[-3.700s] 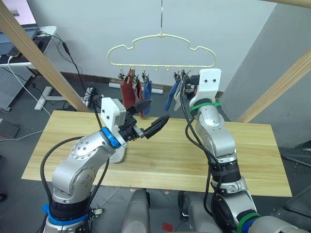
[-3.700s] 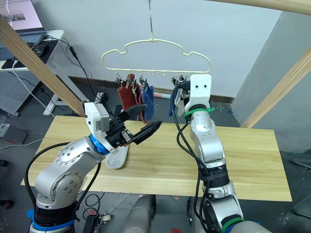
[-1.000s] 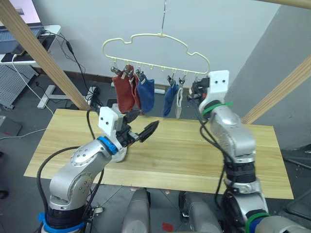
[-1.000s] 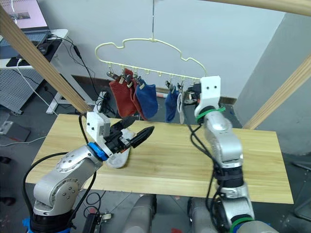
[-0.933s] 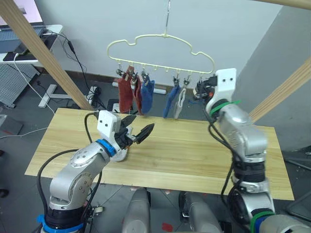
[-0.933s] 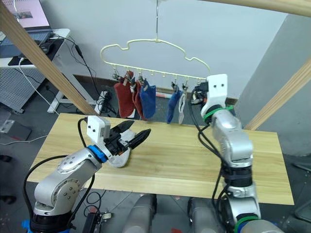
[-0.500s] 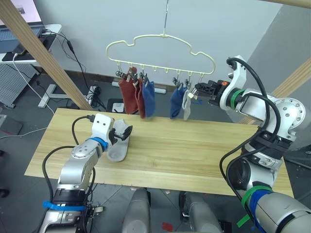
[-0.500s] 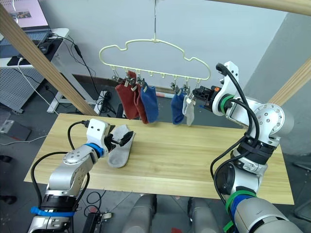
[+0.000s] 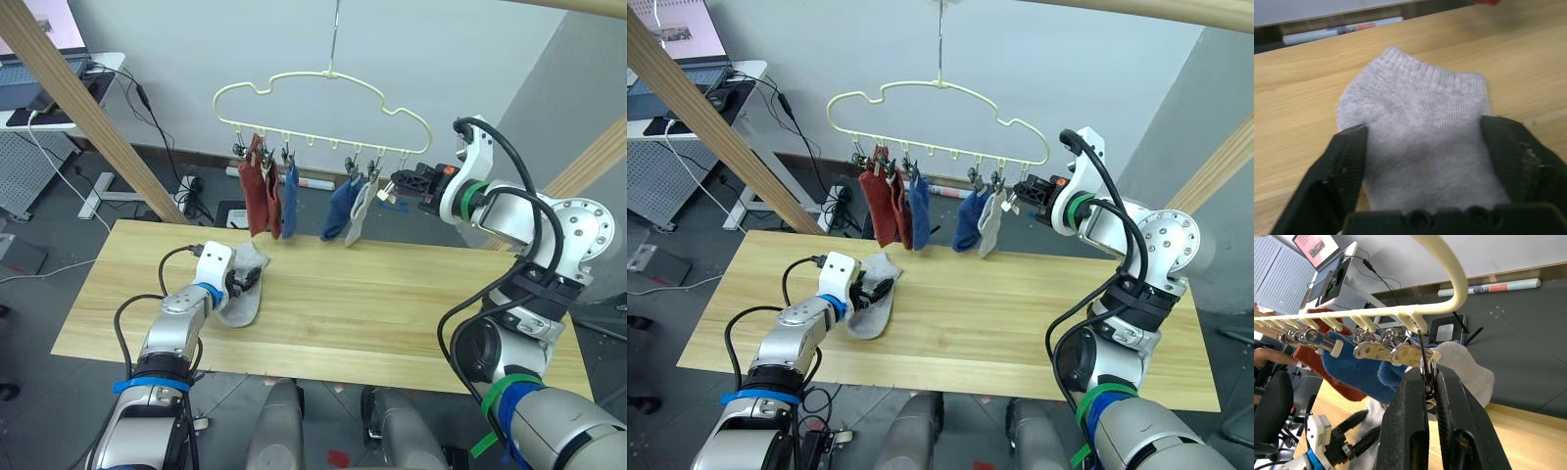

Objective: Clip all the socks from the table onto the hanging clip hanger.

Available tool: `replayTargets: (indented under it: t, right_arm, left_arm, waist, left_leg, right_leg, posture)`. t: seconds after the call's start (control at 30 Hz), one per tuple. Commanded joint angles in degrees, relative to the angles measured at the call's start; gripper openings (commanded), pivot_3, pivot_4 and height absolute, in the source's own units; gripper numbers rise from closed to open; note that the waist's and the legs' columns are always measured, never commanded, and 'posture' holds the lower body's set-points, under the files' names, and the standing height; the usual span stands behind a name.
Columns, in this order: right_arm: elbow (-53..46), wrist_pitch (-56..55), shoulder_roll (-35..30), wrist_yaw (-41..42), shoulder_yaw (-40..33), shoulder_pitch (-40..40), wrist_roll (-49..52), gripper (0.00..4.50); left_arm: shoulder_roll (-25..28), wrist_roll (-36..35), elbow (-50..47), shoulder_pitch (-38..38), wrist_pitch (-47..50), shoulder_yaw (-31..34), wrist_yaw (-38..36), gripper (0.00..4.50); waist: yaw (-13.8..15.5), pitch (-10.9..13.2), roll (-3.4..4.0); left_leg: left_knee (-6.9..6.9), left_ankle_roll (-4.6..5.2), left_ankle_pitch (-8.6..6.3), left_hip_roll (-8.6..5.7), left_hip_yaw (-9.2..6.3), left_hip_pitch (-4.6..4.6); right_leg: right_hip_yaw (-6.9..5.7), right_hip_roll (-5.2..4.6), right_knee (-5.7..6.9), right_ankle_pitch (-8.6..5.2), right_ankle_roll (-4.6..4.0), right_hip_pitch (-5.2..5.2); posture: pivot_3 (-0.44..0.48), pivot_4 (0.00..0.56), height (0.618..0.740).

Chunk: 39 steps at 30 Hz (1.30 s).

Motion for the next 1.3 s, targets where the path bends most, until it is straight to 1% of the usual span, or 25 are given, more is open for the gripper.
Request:
replayTargets:
  t: [0.03, 0.13, 0.3, 0.33, 0.37, 0.5, 0.6, 0.7, 0.77, 0.9, 0.97, 1.07, 1.17, 1.3]
  right_arm:
    - [0.4, 0.5, 0.9, -3.1, -3.3, -1.3, 0.6, 0.0]
    - [1.9, 0.5, 1.4, -5.7, -3.6, -2.1, 0.9, 0.0]
    - [2.7, 0.5, 0.3, -9.2, -0.8, -2.2, -0.2, 0.0]
    - [2.7, 0.5, 0.2, -9.7, -0.5, -2.3, -0.3, 0.0]
    - [2.7, 0.5, 0.0, -10.2, -0.1, -2.4, -0.4, 0.0]
    - [2.4, 0.5, -0.1, -11.9, 0.5, -2.5, -0.6, 0.0]
    - [2.5, 0.5, -0.1, -13.7, 1.4, -2.2, -1.0, 0.0]
    - [2.5, 0.5, -0.8, -14.7, 3.3, -2.0, -0.9, 0.0]
    - [2.2, 0.5, -1.3, -15.2, 4.6, -1.9, -1.3, 0.0]
    - [1.5, 0.5, -1.4, -16.2, 6.4, -1.5, -1.4, 0.0]
    - [1.1, 0.5, -0.8, -16.8, 6.0, -1.4, -0.7, 0.0]
    - [1.1, 0.5, -0.2, -17.7, 4.8, -1.7, 0.1, 0.0]
    - [1.3, 0.5, 0.6, -19.2, 3.4, -2.3, 1.3, 0.0]
    - [1.5, 0.5, 1.1, -21.4, 2.4, -2.7, 3.5, 0.0]
  left_arm:
    - [-1.1, 1.0, -0.7, 3.1, 0.6, -1.9, -1.9, 2.57]
    - [-1.9, 0.8, -3.9, 4.9, 0.8, -2.7, -3.6, 1.76]
    - [-4.1, -1.0, -11.7, 7.8, 2.4, -4.1, -6.8, 0.38]
    - [-4.8, -1.7, -14.1, 8.4, 2.9, -4.6, -7.8, 0.15]
    - [-5.4, -2.2, -16.3, 8.8, 3.8, -5.0, -8.4, 0.04]
    - [-8.8, -5.4, -25.4, 10.0, 6.7, -6.8, -10.4, 0.04]
    - [-12.6, -10.3, -33.0, 9.6, 9.6, -8.2, -12.1, 0.04]
    - [-16.3, -15.2, -38.2, 8.0, 12.4, -8.6, -12.8, 0.04]
    - [-18.3, -17.4, -39.9, 6.6, 13.6, -8.4, -12.4, 0.04]
    - [-21.4, -18.1, -39.7, 3.6, 12.3, -8.3, -10.7, 0.04]
    - [-21.9, -17.8, -38.6, 2.7, 11.7, -8.1, -10.0, 0.04]
    - [-21.9, -17.1, -37.1, 2.3, 11.3, -8.2, -9.8, 0.04]
    - [-20.8, -14.2, -34.3, 1.4, 10.2, -9.8, -9.5, 0.04]
    - [-20.7, -12.9, -32.2, 0.9, 9.0, -10.5, -9.6, 0.04]
  waist:
    - [0.0, 0.0, 0.02]
    - [-0.1, 0.0, 0.05]
    - [0.0, 0.0, 0.05]
    - [0.0, 0.0, 0.05]
    - [0.0, 0.0, 0.05]
    - [0.0, 0.0, 0.05]
    - [0.0, 0.0, 0.04]
    - [-0.1, -0.1, 0.02]
    - [-0.1, -0.1, 0.02]
    - [-0.3, -0.1, 0.02]
    - [-0.3, -0.1, 0.01]
    - [-0.4, -0.1, 0.01]
    - [-0.4, -0.1, 0.01]
    - [-0.7, -0.1, 0.01]
  left_leg:
    - [0.0, 0.0, 0.0, 0.0, 0.0, 0.01]
    - [-0.01, 0.0, 0.0, 0.02, 0.0, 0.02]
    - [0.0, 0.0, 0.0, 0.0, 0.0, 0.02]
    - [0.01, 0.0, 0.0, 0.0, 0.0, 0.02]
    - [0.01, 0.0, 0.0, -0.02, 0.0, 0.02]
    - [0.01, 0.0, 0.0, 0.02, -0.02, -0.01]
    - [0.02, 0.01, 0.0, 0.01, -0.06, -0.03]
    - [0.07, 0.01, 0.0, -0.02, -0.05, -0.04]
    - [0.08, 0.01, 0.01, -0.02, -0.07, -0.03]
    - [0.08, 0.02, 0.01, -0.01, -0.08, -0.02]
    - [0.08, 0.02, 0.01, -0.02, -0.09, -0.02]
    - [0.08, 0.02, 0.01, -0.04, -0.08, -0.02]
    - [0.08, 0.02, 0.01, -0.04, -0.1, -0.03]
    - [0.09, 0.02, 0.01, -0.04, -0.1, -0.03]
  right_leg:
    - [0.01, 0.0, 0.0, 0.01, -0.01, 0.0]
    - [0.01, 0.0, 0.01, 0.02, -0.04, 0.01]
    - [0.01, -0.02, 0.0, 0.03, -0.05, 0.03]
    - [0.0, -0.02, -0.01, 0.02, -0.04, 0.04]
    - [0.0, -0.02, -0.01, 0.02, -0.04, 0.04]
    - [-0.03, 0.0, -0.03, 0.03, -0.04, 0.03]
    - [-0.06, 0.0, -0.02, 0.03, -0.04, 0.04]
    - [-0.03, -0.01, -0.03, 0.02, 0.0, 0.06]
    - [-0.06, -0.01, -0.03, 0.01, 0.01, 0.08]
    - [-0.07, 0.02, -0.03, 0.0, 0.02, 0.09]
    - [-0.06, 0.02, -0.03, 0.0, 0.02, 0.09]
    - [-0.06, 0.01, -0.05, 0.01, 0.02, 0.1]
    - [-0.08, 0.01, -0.05, 0.0, 0.03, 0.1]
    - [-0.08, 0.01, -0.05, 0.0, 0.03, 0.1]
  posture:
    - [0.128, 0.285, 0.74]
    - [0.135, 0.288, 0.74]
    - [0.131, 0.287, 0.74]
    - [0.131, 0.287, 0.74]
    - [0.128, 0.285, 0.74]
    - [0.128, 0.285, 0.74]
    - [0.121, 0.282, 0.74]
    - [0.114, 0.277, 0.74]
    - [0.114, 0.277, 0.74]
    - [0.104, 0.274, 0.74]
    - [0.097, 0.275, 0.74]
    - [0.097, 0.275, 0.74]
    - [0.084, 0.28, 0.74]
    - [0.073, 0.283, 0.74]
